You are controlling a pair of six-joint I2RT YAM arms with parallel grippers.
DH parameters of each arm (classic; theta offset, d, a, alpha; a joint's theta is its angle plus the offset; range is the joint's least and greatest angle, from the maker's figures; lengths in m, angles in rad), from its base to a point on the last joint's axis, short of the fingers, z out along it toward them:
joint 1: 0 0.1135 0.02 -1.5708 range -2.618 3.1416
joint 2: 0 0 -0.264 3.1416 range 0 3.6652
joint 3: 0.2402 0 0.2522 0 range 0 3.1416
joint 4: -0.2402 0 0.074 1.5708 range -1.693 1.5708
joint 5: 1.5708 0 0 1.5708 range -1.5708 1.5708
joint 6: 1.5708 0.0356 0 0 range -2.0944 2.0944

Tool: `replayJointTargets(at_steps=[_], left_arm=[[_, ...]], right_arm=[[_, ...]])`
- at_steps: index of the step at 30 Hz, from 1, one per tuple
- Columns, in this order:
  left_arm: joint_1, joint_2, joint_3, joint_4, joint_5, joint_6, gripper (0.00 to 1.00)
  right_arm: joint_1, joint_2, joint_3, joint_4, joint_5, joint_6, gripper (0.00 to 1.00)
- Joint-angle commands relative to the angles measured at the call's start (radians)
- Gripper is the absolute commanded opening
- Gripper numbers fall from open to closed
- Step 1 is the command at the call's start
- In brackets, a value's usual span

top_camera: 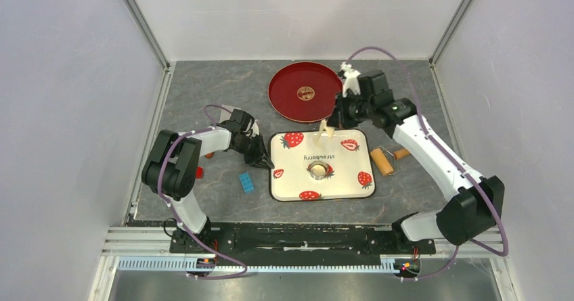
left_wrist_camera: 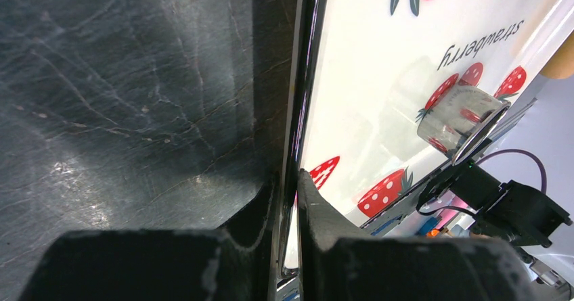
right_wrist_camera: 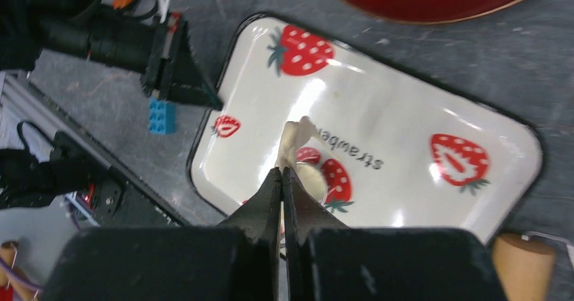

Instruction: Roll out the dumpling wrappers from the dough

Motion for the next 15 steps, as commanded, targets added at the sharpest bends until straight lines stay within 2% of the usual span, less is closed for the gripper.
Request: replayJointTargets(at_steps=[1, 7, 15], left_arm=[[-0.018, 0.098, -0.053, -0.032, -0.256, 0.055, 0.02], [-0.018, 0.098, -0.053, -0.032, -0.258, 0.056, 0.02], [-0.019, 0.103, -0.048, -0.037, -0.257, 0.058, 0.02]], right_arm=[[-0.103, -0.001, 0.088, -0.035, -0.011, -0.088, 0.0], [-0.205, 0.081, 0.084, -0.053, -0.033, -0.151, 0.0], [-0.239, 0.171, -0.032, 0.007, 0.059, -0.193, 0.0]])
